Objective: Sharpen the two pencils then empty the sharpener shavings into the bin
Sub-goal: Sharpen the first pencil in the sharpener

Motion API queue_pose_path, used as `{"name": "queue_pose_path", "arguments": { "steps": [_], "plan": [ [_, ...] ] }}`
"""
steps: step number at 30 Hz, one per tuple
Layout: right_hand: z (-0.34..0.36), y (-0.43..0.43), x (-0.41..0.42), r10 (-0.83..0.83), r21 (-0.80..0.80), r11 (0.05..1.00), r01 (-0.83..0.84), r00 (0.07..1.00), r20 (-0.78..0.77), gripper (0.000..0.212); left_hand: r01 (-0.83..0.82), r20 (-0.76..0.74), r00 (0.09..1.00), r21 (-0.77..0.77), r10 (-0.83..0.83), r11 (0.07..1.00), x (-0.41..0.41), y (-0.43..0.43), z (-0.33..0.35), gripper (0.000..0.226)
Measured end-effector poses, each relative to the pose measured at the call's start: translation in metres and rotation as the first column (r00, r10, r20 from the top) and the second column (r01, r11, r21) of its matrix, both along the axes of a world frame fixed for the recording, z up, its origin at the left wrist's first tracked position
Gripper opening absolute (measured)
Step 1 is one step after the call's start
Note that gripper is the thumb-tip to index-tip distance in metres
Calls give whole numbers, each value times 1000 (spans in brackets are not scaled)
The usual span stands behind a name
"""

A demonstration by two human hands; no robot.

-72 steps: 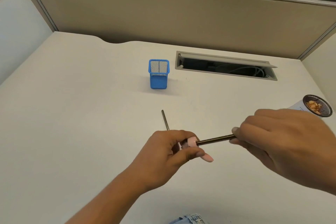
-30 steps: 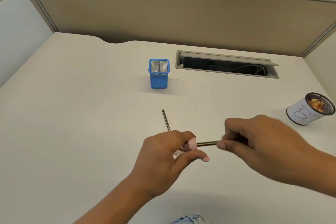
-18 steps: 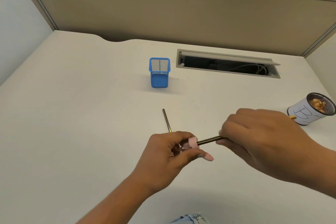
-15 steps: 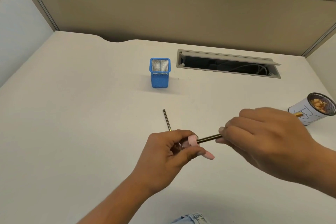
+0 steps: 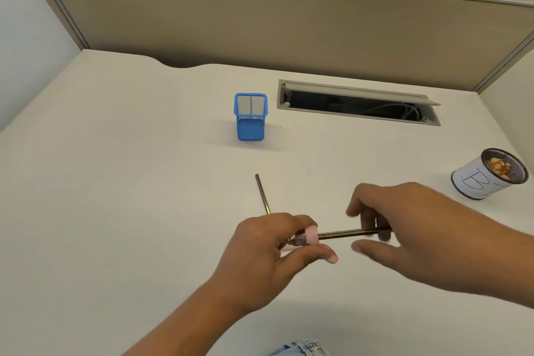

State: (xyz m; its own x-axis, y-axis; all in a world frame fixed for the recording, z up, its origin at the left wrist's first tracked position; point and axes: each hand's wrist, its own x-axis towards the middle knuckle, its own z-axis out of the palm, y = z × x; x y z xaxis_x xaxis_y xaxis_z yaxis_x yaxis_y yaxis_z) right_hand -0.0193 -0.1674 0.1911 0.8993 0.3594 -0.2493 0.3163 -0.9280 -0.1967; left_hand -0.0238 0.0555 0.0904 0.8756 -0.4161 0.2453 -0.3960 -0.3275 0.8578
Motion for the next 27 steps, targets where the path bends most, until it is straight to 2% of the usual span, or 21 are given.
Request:
{"name": "queue_pose_path", "arguments": {
  "steps": [1,2,4,7,10,12,13,15,17,18,19,20,21,22,24,25,27],
  "plan": [
    [2,-2,1,112,-88,991,-98,979,171,26,12,-24,1000,-48,-13,999,0,0,1,15],
    [3,-5,2,227,-160,970,-183,916,331,24,24,-50,998,-100,-29,995,-1,0,2,15],
    [3,-11,5,346,-215,938,-273,786,512,24,23,-97,994,-184,-41,983,-2,1,5,14],
    [1,-19,6,437,-234,896,-376,658,613,19,-20,-100,995,-223,-3,975,-2,2,8,14],
    [-1,-20,4,477,-285,873,-395,578,662,12,-39,-59,998,-220,27,975,-3,-2,12,17],
    [-2,-20,2,481,-282,872,-401,586,652,13,-45,-23,999,-196,42,980,-3,-2,12,11],
    [-3,-20,2,465,-259,881,-396,623,630,17,-49,-17,999,-188,46,981,-3,-2,13,9],
    [1,-15,-1,320,-147,947,-286,791,522,30,-49,29,998,-147,54,988,-1,-2,12,9],
    [12,-6,3,7,4,1000,-8,971,239,37,-56,132,989,-61,63,997,0,-1,11,11],
    [16,-3,5,-139,109,985,133,989,48,33,-50,169,984,-32,55,998,1,-1,10,12],
    [17,-3,7,-214,183,956,228,972,-93,27,-44,197,979,-13,46,999,2,-1,9,12],
    [15,-3,9,-236,196,944,265,959,-158,23,-41,213,976,4,39,999,2,0,9,11],
    [14,-2,9,-220,175,954,244,964,-146,23,-42,213,976,16,37,999,4,0,9,10],
    [13,-3,9,-167,125,977,174,984,-68,26,-46,197,980,17,42,999,5,0,9,8],
    [12,-2,6,27,-21,1000,-23,980,196,30,-57,123,991,-20,60,998,7,1,10,5],
    [11,-2,6,158,-80,987,-140,936,314,25,-59,70,996,-54,63,997,7,1,9,4],
    [6,-6,9,402,-180,915,-362,780,479,16,-55,-29,998,-124,52,991,6,2,8,5]
  ]
}}
